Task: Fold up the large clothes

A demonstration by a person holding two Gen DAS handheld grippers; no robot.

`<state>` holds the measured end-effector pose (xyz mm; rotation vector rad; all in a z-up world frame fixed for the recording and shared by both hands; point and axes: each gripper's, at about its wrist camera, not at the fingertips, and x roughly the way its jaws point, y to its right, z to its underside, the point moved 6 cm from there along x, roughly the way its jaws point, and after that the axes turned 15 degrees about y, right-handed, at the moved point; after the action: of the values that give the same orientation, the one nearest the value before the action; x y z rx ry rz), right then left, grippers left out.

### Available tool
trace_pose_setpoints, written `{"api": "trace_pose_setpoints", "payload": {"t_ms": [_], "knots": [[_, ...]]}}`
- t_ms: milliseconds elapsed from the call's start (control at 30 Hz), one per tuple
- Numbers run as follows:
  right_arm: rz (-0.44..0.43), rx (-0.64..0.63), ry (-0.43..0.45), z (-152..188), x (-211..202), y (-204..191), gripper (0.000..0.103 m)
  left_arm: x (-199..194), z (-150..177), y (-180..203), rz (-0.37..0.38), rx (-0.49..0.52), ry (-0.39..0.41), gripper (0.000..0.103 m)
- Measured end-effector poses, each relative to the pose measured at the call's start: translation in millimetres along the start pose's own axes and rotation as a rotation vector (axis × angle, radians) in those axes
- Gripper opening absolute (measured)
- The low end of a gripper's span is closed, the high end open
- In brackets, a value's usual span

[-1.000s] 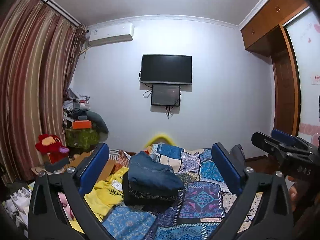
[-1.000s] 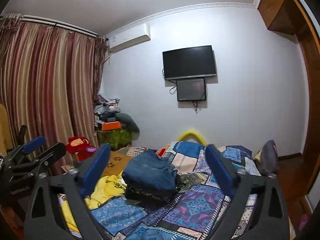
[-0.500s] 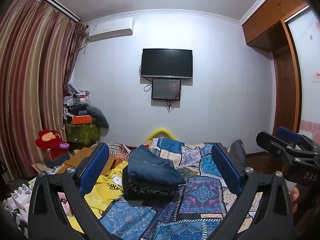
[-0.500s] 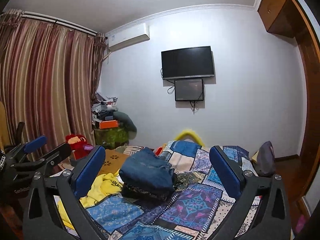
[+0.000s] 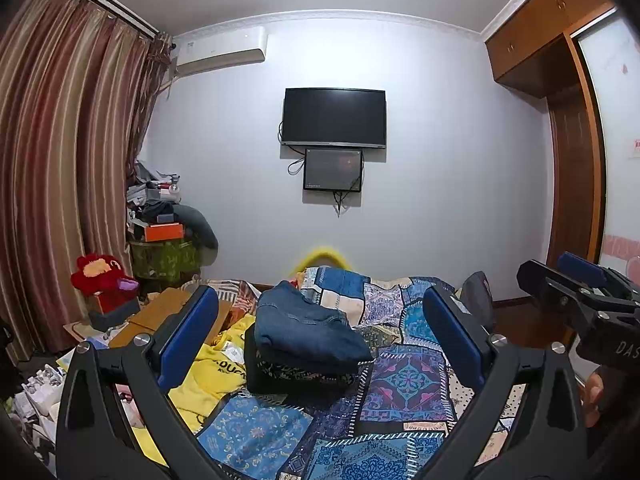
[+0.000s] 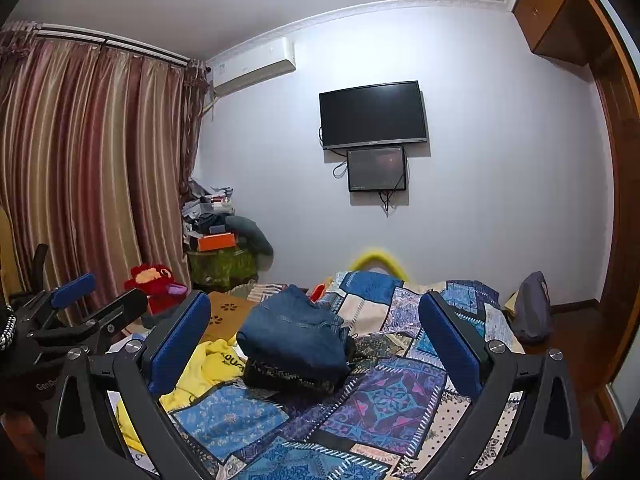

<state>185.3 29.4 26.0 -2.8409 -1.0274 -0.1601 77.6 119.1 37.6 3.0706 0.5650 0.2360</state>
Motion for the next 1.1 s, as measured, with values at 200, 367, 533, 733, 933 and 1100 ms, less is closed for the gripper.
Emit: {"api": "trace_pose_setpoints", "payload": {"t_ms": [200,367,533,733,933,1100], "knots": [[-0.003,0.003,-0.011,-1.1,0.4,1.6,0.103,2.2,1.7,-0.5,0.005,-0.007,-0.009,0.103],[-0.003,0.002,-0.016,-0.5,-1.1,2.6,0.103,3.5,2.8,-1.1,0.004,-0.012,-0.011,0.103],[-0.003,0.005,-0.019,0.6,-0.9,3.0,0.103,5.1,4.8,-3.5,0.004,-0.023,-0.018,0.103],[-0.004,0.005,-0.02,0.3,-0.9,3.3,0.103,5.4,6.8,-2.5,0.001,-0.022,-0.021,0.103],[-0.002,0.005,-0.018,0.6,-0.8,3.2,0.103,5.6,7.8,-1.7,0.002,-0.023,-0.025,0.103],[-0.002,0.011,-0.02,0.7,-0.8,4.9,0.103,5.7,10.9,-1.2,0.016,-0.029,-0.036,0.103]]}}
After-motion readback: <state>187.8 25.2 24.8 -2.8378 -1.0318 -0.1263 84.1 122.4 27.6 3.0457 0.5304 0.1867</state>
